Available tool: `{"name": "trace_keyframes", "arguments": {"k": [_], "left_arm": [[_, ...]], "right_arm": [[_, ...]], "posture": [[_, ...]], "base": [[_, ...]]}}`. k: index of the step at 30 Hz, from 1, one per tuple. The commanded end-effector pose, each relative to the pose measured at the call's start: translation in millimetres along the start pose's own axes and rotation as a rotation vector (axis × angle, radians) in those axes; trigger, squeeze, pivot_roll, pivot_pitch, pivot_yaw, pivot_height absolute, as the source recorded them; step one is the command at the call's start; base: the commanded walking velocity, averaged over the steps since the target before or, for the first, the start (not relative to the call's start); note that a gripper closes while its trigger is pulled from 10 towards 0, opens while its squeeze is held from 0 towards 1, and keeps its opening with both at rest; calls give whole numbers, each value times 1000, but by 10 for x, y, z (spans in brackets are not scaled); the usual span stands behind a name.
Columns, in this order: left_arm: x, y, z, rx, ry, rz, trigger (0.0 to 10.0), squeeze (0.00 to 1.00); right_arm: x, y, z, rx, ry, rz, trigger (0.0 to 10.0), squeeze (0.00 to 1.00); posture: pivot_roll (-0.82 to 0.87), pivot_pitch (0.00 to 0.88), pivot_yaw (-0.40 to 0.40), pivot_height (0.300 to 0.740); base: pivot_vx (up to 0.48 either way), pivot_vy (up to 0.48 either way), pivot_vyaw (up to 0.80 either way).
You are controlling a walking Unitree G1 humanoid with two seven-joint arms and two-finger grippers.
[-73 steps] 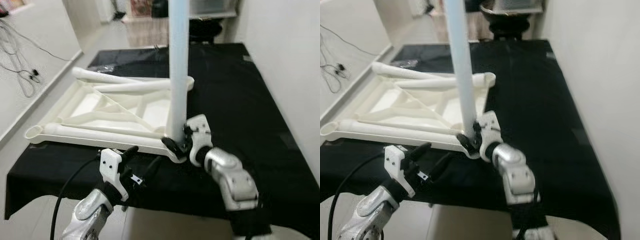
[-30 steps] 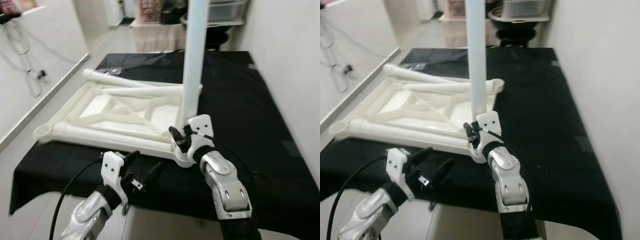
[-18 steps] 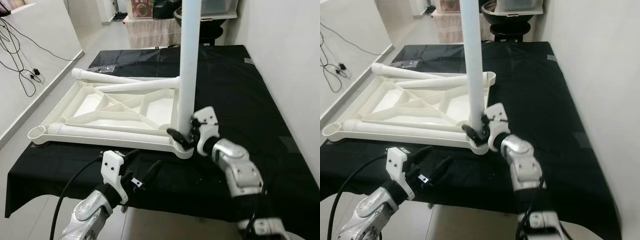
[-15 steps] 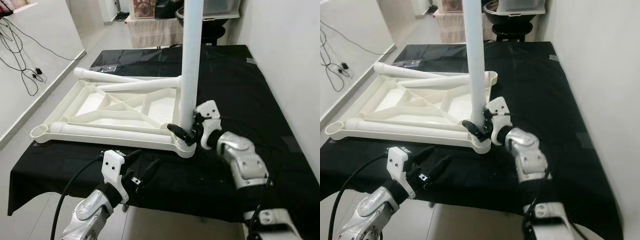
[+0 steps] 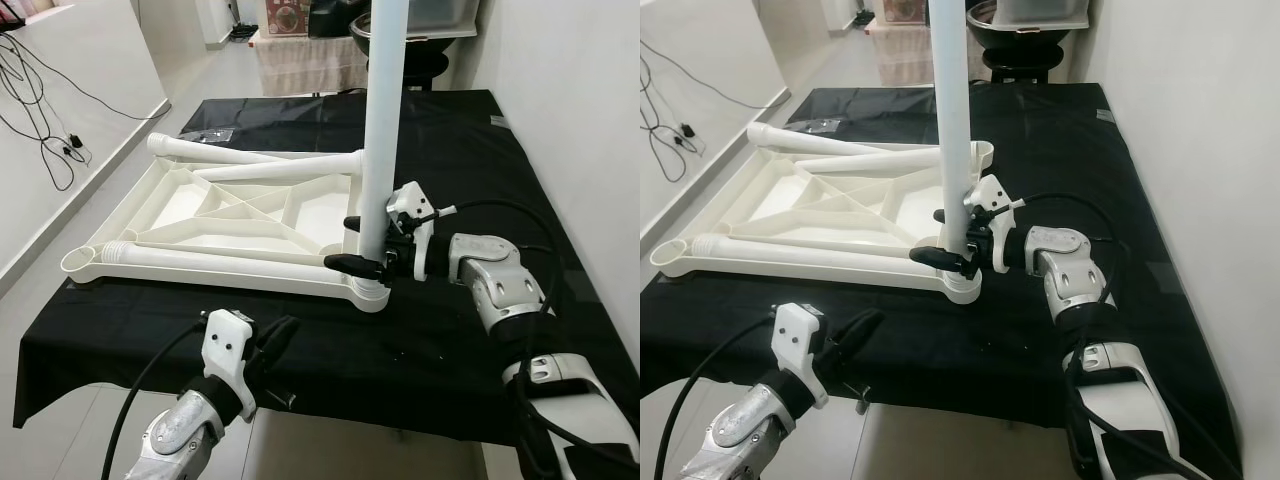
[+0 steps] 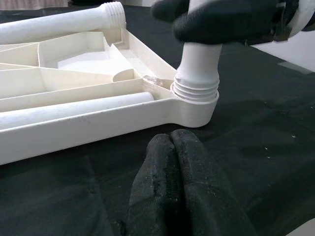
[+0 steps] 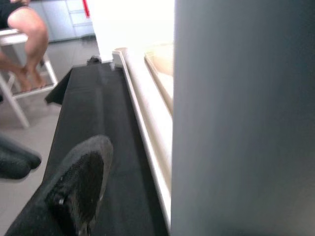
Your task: Building children table
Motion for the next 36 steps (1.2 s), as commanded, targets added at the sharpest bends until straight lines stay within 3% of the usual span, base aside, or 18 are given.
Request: {"name": "trace_keyframes", "arguments": {"k": [1,2,3,11,14,15,16,17,18,19,20,21,22,28,29,31,32,36], "left_arm": [[8,44,-31,32,-30,2,0,0],[8,44,-31,32,-30,2,0,0],[6,42,-24,30,-33,-3,0,0],[0,41,-5,23,-35,-19,0,0],[12,45,2,21,-31,-33,0,0],[12,45,2,21,-31,-33,0,0],[25,60,-5,23,-33,-36,0,0],[25,60,-5,23,-33,-36,0,0],[30,68,-9,25,-34,-37,0,0],[38,76,-10,26,-33,-38,471,0],[47,75,-9,27,-32,-35,4431,0],[47,75,-9,27,-32,-35,4431,0],[58,67,-15,25,-31,-33,10000,0],[65,47,-36,27,-32,-28,10000,0],[71,46,-43,27,-33,-24,10000,0],[78,48,-49,28,-34,-20,10000,0],[81,47,-53,28,-36,-15,10000,0],[83,45,-61,30,-35,-9,10000,0]], "right_arm": [[42,-71,-25,24,6,59,9922,0],[42,-71,-25,24,6,59,9922,0],[56,-66,-80,30,-14,70,0,0],[43,46,-357,62,-47,-16,0,0],[223,126,-688,76,-69,-174,0,0],[223,126,-688,76,-69,-174,0,0],[254,203,-818,81,-115,-549,0,0],[254,203,-818,81,-115,-549,0,0],[217,307,-851,85,-132,-797,0,0],[384,343,-882,62,-166,-917,0,0],[591,282,-889,54,-182,-901,0,0],[591,282,-889,54,-182,-901,0,0],[832,130,-862,32,-174,-841,0,0],[729,82,-869,11,-175,-875,0,0],[700,42,-873,10,-191,-841,10000,0],[708,2,-865,15,-215,-814,10000,0],[725,-26,-811,-14,-226,-764,10000,1000],[779,-69,-696,-65,-262,-668,10000,1000]], "posture": [[65,135,68,740],[65,135,68,740],[57,153,73,740],[34,169,81,740],[7,187,89,740],[7,187,89,740],[11,186,81,740],[11,186,81,740],[11,186,81,740],[-1,185,79,740],[2,185,83,740],[2,185,83,740],[-8,188,94,740],[3,147,91,740],[7,146,88,740],[7,146,88,740],[1,137,89,740],[1,133,91,740]], "base": [[0,0,0],[0,0,0],[0,0,0],[0,0,0],[0,0,0],[0,0,0],[0,0,0],[0,0,0],[0,0,0],[0,0,0],[0,0,0],[0,0,0],[0,0,0],[0,0,0],[0,0,0],[0,0,0],[0,0,0],[0,0,0]]}}
Point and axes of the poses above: a point about 5 cm out from each wrist's last joint towards the gripper, its own y axis pointing back from the gripper into the wrist, its own z axis along the axis of the wrist's last joint, x = y × z, the point moved 1 cm from there along -y, pointing out of the wrist towards the gripper, and after that the axes turned 12 degrees about -y, right-handed, at the moved point
